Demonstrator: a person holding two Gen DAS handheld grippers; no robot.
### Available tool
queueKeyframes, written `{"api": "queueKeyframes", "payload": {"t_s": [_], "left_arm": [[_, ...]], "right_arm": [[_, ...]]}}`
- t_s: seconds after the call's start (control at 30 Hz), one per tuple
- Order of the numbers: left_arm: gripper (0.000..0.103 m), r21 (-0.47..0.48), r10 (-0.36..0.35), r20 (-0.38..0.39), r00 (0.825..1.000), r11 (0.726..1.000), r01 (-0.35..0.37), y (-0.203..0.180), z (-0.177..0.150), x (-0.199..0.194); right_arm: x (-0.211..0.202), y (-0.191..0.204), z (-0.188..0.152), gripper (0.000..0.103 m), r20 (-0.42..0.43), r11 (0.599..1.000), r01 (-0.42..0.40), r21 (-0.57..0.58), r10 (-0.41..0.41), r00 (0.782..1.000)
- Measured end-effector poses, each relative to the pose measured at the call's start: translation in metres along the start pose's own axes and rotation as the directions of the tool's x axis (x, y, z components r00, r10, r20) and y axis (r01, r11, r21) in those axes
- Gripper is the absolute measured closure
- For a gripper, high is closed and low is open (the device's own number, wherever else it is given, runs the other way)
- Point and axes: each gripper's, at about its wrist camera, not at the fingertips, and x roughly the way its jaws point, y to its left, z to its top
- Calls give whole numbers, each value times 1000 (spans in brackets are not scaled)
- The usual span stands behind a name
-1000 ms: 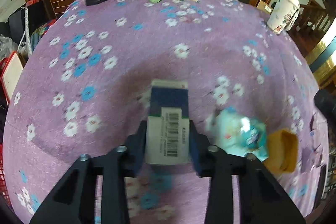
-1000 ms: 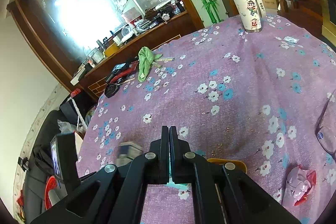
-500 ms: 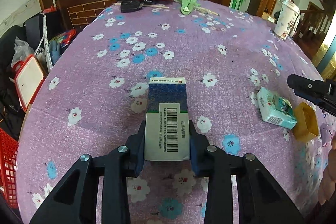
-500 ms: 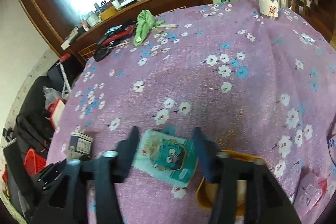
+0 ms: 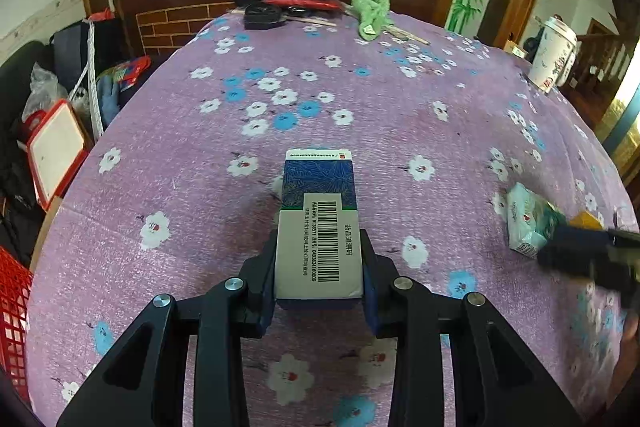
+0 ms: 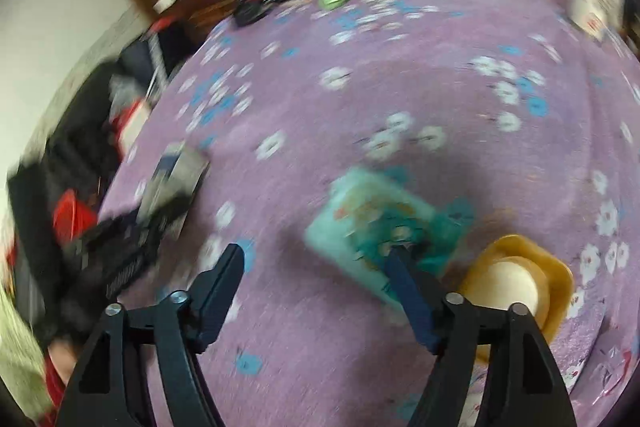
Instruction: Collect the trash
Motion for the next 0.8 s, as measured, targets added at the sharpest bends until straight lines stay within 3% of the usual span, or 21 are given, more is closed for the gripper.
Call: {"api": "queueKeyframes", "payload": {"t_s": [0.1,0.3,0.43,0.5,0.63,0.73,0.8], "left_arm": [[70,-6,9,3,1000,1000,-9,2,0,0],[70,9,10,4,1000,1000,-10,-1,-1,0],[70,13,9,4,1000,1000,-9,-3,-2,0],[70,12,6,4,1000,1000,-6,-2,-2,-1],[70,10,8,4,1000,1000,-8,-2,-2,-1],[70,13,11,5,1000,1000,-11,-3,-2,-1],[70,16,12,5,1000,1000,-12,-2,-2,-1]], "right_arm": [[-2,11,-1,23,38,996,64,-67,-62,997],[-6,-16,10,23,162,984,170,56,-177,971],[11,-27,14,23,100,987,137,81,-145,984],[14,-22,13,22,66,988,143,52,-146,987],[13,-11,3,19,10,997,72,3,-72,997],[21,4,-1,21,-7,987,141,-76,-142,990],[25,10,-6,35,3,977,186,-107,-187,982]]}}
